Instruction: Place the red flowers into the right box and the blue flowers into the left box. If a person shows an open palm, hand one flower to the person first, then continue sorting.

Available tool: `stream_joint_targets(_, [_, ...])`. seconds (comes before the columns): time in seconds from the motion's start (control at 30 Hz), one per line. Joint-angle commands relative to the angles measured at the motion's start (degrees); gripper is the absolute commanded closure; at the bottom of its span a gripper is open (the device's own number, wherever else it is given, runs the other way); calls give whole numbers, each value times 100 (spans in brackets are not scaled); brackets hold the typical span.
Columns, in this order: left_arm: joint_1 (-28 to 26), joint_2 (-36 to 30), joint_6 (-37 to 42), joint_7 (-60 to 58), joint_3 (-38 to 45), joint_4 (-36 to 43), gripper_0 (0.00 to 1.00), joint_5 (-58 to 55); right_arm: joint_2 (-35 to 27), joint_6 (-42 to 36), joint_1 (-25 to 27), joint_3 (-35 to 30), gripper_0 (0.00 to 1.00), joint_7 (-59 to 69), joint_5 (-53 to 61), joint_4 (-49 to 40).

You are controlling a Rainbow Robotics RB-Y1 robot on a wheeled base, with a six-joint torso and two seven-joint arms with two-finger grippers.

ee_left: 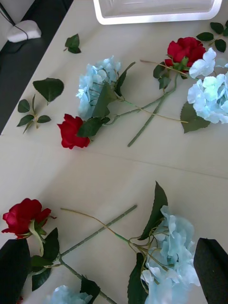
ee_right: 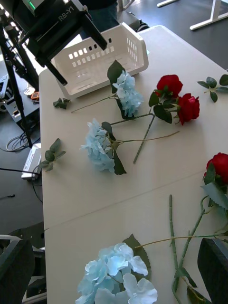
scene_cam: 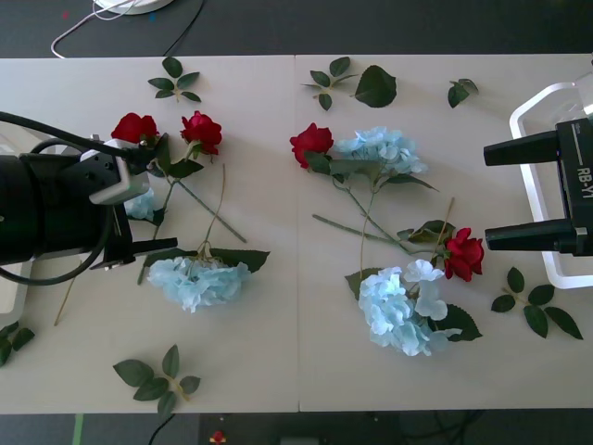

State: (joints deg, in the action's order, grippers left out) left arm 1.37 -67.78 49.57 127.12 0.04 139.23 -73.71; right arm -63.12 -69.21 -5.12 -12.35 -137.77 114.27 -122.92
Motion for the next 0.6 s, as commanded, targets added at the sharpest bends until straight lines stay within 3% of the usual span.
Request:
stream_joint_targets(0.03, [-348, 116, -9, -38, -198, 60, 0, -65, 90, -5, 46, 22, 0, -154, 69, -118])
stream_joint_targets(0.27, [-172, 46, 606, -126, 312, 157, 0, -197, 63, -101, 231, 48, 0, -128, 52, -74])
stream_joint_targets(0.6, [460, -1141, 580, -2130, 374, -150, 0, -601, -60, -277, 240, -40, 0, 39, 25, 14])
